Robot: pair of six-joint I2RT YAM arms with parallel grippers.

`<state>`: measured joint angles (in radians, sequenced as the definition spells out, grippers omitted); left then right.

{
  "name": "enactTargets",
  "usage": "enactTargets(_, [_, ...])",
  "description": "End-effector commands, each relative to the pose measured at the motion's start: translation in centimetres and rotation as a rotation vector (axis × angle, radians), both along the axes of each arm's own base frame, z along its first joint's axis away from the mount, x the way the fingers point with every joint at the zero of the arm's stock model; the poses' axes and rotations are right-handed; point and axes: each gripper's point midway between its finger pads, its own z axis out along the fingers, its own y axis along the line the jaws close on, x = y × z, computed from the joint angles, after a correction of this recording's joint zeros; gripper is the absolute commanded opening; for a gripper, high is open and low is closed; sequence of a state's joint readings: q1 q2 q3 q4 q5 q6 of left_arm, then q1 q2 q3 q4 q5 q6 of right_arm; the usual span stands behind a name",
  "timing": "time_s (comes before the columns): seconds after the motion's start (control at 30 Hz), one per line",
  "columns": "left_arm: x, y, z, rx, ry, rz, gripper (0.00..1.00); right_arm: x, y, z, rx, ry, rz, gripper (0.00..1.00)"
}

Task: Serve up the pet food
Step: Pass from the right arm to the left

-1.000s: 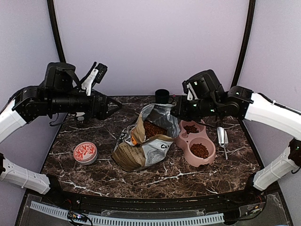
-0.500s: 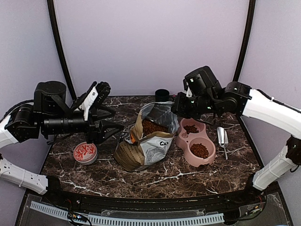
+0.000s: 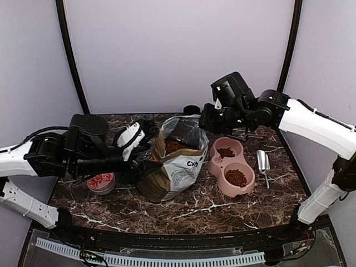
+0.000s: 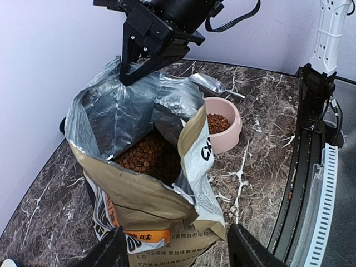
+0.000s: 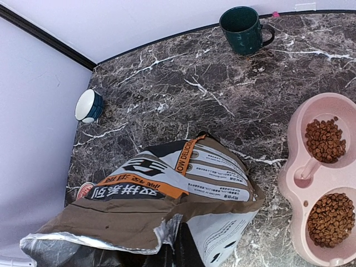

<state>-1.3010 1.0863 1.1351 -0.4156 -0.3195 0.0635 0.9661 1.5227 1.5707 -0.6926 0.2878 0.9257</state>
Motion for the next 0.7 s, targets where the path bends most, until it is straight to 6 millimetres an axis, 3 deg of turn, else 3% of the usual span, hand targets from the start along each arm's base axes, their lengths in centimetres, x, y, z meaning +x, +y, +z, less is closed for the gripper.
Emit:
enactTargets(0.0, [1.2,-0.4,0.2,-0.004,-0.028,0.086,0.61,2.6,-0.6,12.2,0.303,-0.276,-0.103,0.0])
enactTargets(0.2, [1.5,-1.5,-1.0,0.074,-0.025,0.094,0.58,2.8,-0.5,12.5,0.312,-0.287,-0.104,0.0])
enactTargets(0.4, [2.8,-1.4,-1.5,0.091,-0.052,0.176,0.54,2.8,-0.2,12.6,0.317,-0.289,-0.095,0.0])
enactTargets(0.67, [3.5,-2.2,-1.9,0.088,-0.068,0.21,0.39,2.7,-0.3,12.7,0.324,-0.288,-0.091,0.0])
